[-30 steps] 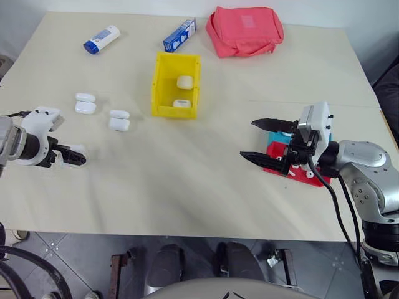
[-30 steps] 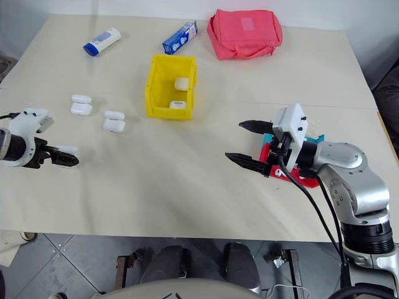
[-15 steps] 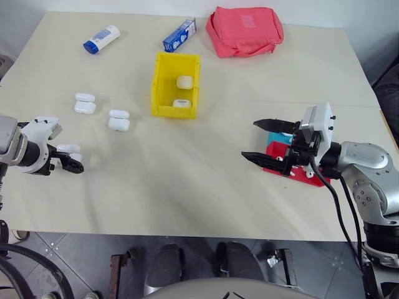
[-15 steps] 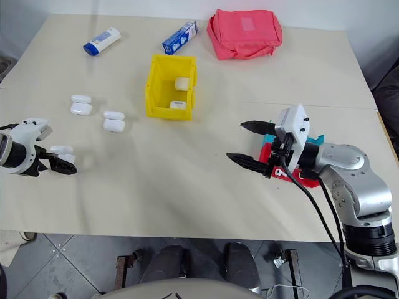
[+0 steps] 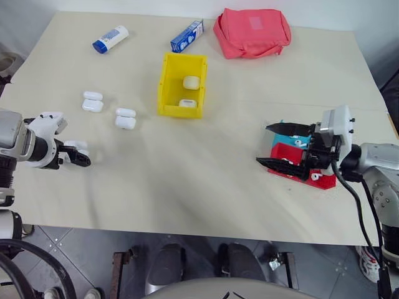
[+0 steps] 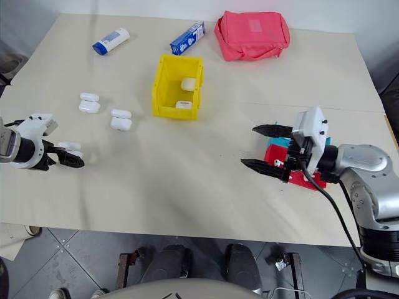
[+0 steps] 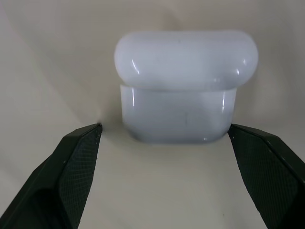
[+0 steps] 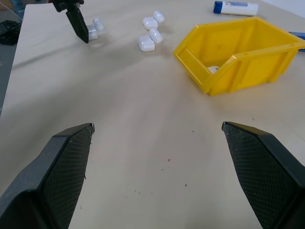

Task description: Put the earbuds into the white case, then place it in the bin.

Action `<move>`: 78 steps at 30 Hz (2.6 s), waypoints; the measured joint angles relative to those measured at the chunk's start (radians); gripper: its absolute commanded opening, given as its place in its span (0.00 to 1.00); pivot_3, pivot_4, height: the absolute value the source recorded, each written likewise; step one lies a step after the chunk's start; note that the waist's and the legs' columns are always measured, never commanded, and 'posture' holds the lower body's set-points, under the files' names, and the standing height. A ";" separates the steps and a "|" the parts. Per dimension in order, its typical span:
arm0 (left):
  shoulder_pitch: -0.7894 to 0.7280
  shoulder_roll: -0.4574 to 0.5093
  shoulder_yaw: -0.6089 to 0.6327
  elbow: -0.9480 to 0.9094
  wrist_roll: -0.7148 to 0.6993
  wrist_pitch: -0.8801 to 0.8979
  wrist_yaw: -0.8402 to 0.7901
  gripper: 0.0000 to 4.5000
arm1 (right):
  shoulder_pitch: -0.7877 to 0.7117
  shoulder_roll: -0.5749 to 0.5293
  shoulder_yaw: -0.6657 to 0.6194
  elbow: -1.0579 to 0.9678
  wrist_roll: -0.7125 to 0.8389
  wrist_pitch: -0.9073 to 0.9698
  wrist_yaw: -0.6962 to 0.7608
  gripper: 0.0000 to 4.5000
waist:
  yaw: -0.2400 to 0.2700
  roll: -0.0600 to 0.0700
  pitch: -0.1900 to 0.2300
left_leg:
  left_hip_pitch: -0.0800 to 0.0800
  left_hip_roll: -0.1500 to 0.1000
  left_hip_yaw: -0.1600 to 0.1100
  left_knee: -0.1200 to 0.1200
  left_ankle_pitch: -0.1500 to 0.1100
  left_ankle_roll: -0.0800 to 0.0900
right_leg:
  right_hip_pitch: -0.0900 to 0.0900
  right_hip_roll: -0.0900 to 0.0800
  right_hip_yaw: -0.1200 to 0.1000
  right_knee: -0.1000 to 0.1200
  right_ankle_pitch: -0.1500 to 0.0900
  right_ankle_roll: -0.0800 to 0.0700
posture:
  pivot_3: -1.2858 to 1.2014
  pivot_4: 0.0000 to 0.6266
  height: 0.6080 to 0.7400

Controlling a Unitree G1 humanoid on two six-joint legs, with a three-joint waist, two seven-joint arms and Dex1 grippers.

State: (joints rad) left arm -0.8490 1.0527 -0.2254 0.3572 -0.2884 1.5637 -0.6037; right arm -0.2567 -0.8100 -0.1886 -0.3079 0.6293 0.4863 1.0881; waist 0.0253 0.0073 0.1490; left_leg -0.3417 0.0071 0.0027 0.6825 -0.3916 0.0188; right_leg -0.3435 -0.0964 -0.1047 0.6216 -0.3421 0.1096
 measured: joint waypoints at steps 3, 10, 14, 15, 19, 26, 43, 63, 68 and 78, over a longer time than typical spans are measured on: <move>-0.017 -0.012 -0.011 0.018 0.017 -0.016 0.000 0.99 | 0.002 0.000 -0.012 0.000 0.000 -0.001 0.007 1.00 | 0.000 0.000 0.000 | 0.000 -0.001 0.000 0.000 0.000 0.000 | 0.000 -0.001 0.000 0.000 0.000 0.000 | 0.52 0.24 1.00; -0.031 -0.016 -0.034 0.023 0.020 -0.021 -0.012 0.63 | 0.002 0.000 -0.013 0.000 -0.003 -0.001 0.003 1.00 | -0.002 0.000 0.000 | 0.000 -0.001 -0.001 0.000 0.000 0.000 | 0.000 -0.001 0.000 0.000 0.000 0.001 | 0.52 0.24 1.00; -0.025 -0.016 -0.033 0.003 0.020 -0.022 -0.010 0.62 | 0.002 0.000 -0.013 0.003 -0.010 -0.005 -0.004 1.00 | -0.002 0.000 0.000 | 0.000 -0.001 -0.001 0.000 0.000 0.000 | 0.000 -0.001 0.000 0.000 -0.001 0.001 | 0.52 0.24 1.00; -0.012 -0.016 -0.020 -0.010 0.020 -0.039 -0.010 0.62 | 0.002 0.000 -0.014 0.004 -0.012 -0.005 -0.005 1.00 | -0.002 0.000 0.000 | 0.000 -0.001 -0.001 0.000 0.000 0.000 | 0.000 -0.001 0.000 0.000 -0.001 0.001 | 0.52 0.24 1.00; 0.072 -0.063 0.113 -0.150 0.005 -0.255 -0.012 0.62 | 0.003 0.000 -0.017 0.011 -0.014 -0.005 -0.016 1.00 | 0.000 -0.001 0.000 | -0.009 -0.002 -0.012 0.006 0.000 0.000 | -0.001 -0.002 0.001 -0.001 0.000 0.001 | 0.52 0.24 1.00; 0.167 -0.251 0.341 -0.402 -0.101 -0.818 -0.154 0.62 | 0.008 -0.013 -0.022 0.012 -0.014 -0.004 -0.033 1.00 | 0.002 -0.001 0.000 | -0.013 -0.005 -0.021 0.010 0.000 0.000 | 0.001 -0.003 0.000 -0.003 0.000 0.001 | 0.52 0.24 1.00; 0.102 -0.768 0.144 -0.236 -0.109 -1.342 -0.374 0.62 | 0.184 -0.041 -0.150 -0.126 -0.038 0.049 -0.185 1.00 | 0.001 -0.001 0.000 | -0.012 -0.008 -0.020 0.010 0.002 0.003 | 0.002 -0.003 -0.004 -0.001 0.000 0.002 | 0.52 0.24 1.00; -0.306 -0.974 0.113 0.489 -0.018 -1.654 -0.568 0.62 | 0.530 -0.037 -0.379 -0.450 -0.010 0.239 -0.346 1.00 | 0.026 -0.001 0.000 | -0.013 -0.013 -0.017 0.009 0.002 0.004 | 0.003 -0.003 -0.005 -0.007 0.002 0.005 | 0.52 0.24 1.00; -0.324 -1.033 0.126 0.532 -0.009 -1.742 -0.625 0.62 | 0.534 -0.038 -0.383 -0.452 -0.004 0.242 -0.355 1.00 | 0.027 -0.001 0.000 | -0.013 -0.013 -0.017 0.009 0.002 0.005 | 0.004 -0.003 -0.005 -0.009 0.002 0.006 | 0.52 0.24 1.00; 0.032 -1.077 -0.005 0.057 0.000 -1.563 -0.602 0.62 | 0.581 -0.091 -0.451 -0.453 -0.006 0.344 -0.364 1.00 | 0.022 0.001 -0.001 | -0.012 -0.010 -0.017 0.009 0.002 0.005 | 0.004 -0.003 -0.002 -0.009 0.002 0.006 | 0.52 0.24 1.00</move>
State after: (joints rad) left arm -0.8172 -0.0245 -0.2299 0.4141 -0.2885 0.0004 -1.2057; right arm 0.3240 -0.9007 -0.6400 -0.7612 0.6233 0.8305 0.7239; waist 0.0470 0.0080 0.1483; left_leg -0.3541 -0.0025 -0.0139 0.6913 -0.3891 0.0241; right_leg -0.3396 -0.0991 -0.1069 0.6122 -0.3403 0.1153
